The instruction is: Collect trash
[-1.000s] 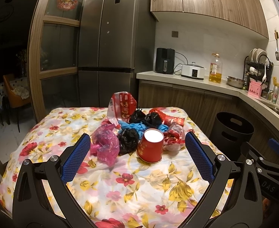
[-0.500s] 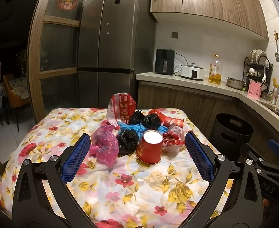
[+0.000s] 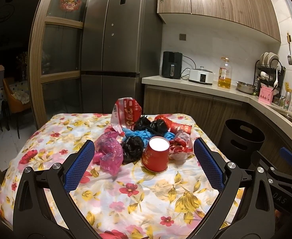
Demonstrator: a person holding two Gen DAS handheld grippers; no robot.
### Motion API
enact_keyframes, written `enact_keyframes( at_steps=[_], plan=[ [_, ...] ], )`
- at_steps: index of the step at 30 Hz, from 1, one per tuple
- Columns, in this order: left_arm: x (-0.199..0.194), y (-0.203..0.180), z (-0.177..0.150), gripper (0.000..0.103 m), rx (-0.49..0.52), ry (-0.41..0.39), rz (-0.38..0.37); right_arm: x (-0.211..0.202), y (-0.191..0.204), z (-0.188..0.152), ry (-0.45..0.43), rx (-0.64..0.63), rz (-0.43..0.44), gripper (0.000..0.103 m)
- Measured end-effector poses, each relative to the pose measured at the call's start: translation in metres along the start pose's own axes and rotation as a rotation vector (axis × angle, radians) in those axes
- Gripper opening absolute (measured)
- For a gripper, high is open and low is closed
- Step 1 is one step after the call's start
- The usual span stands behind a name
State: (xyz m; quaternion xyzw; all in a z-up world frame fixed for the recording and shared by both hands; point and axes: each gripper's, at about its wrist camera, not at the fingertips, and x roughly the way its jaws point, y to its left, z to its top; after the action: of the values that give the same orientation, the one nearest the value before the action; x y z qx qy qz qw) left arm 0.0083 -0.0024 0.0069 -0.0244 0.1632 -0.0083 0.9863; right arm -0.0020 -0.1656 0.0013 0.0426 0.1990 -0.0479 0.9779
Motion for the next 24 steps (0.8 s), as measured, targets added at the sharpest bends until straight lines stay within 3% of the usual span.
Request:
enact_keyframes(
  at_steps=[24],
  plan=[
    [0.0017,-0.0027,-0.0005,0.098,0.000,0.004,-0.001,0.0045,0.0019,0.0013,0.007,0.008,0.004,0.098]
  ],
)
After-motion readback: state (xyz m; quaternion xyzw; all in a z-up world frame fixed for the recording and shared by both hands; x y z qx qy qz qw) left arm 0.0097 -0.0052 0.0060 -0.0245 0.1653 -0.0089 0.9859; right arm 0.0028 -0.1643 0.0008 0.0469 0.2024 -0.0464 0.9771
